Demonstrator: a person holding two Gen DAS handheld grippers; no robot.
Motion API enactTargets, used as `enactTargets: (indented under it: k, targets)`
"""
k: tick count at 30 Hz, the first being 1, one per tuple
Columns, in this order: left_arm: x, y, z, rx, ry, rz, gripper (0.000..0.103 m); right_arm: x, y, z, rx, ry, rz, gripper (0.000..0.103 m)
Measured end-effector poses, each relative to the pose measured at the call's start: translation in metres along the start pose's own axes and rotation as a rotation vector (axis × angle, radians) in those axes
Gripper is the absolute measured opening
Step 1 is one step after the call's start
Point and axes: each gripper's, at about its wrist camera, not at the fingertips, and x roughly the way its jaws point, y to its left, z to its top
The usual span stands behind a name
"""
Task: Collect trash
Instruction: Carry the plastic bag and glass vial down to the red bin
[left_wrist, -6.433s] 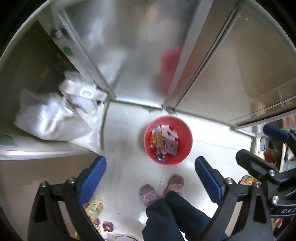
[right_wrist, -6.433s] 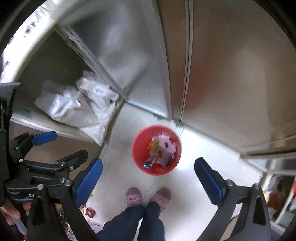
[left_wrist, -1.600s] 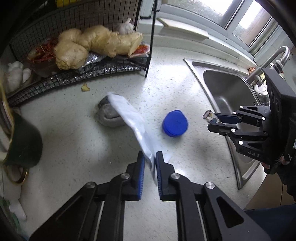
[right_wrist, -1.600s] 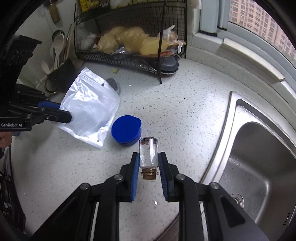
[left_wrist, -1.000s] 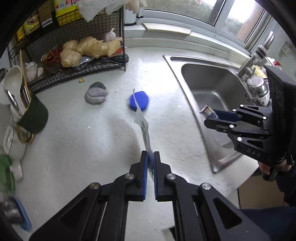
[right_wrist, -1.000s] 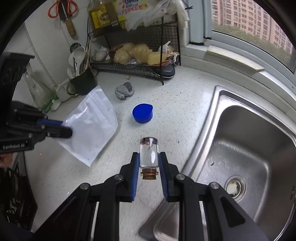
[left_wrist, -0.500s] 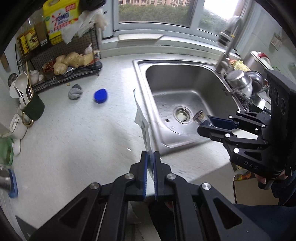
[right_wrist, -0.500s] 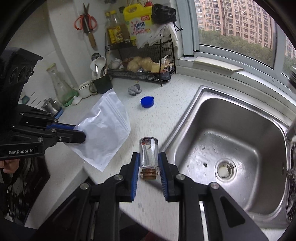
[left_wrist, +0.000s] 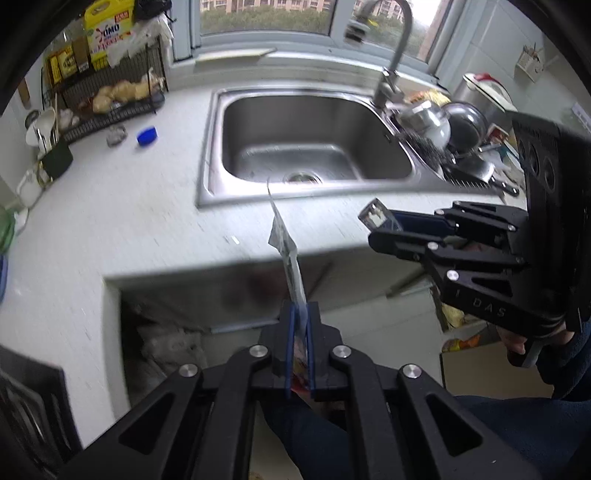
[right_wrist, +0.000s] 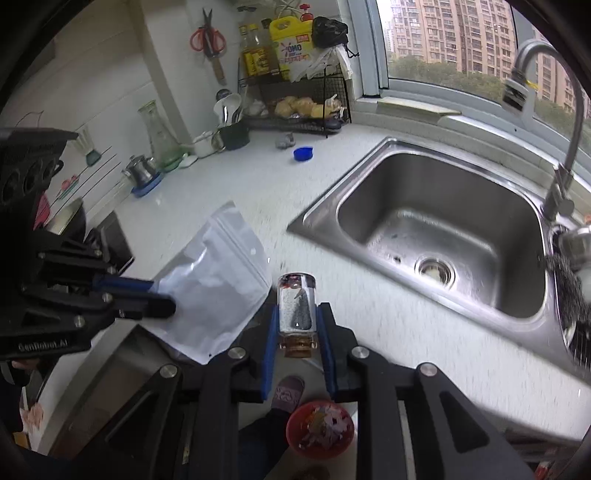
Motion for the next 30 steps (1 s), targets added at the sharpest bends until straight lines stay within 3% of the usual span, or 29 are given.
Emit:
enactTargets:
  k: [11,17,23,30]
  targets:
    - [0.046,-0.043,-0.067,-0.052,0.092,-0.066,0.005,0.025,-0.002,-0.073,0.059,0.136,-0.01,0.02]
    - [0.093,-0.037,-0.084,-0.058,0.149,-0.105,0.005,0.06,-0.009,-0.1,0.088,0.194,-0.026,0.02]
    - [0.155,-0.027,-0.108,-0.067,0.203,-0.112,0.005,0.119,-0.024,-0.129,0.145,0.251,-0.004,0.02]
    - [0.258,-0.014,-0.148,-0.074,0.277,-0.125,0.005,0.208,-0.039,-0.183,0.16,0.331,0.029,0.02]
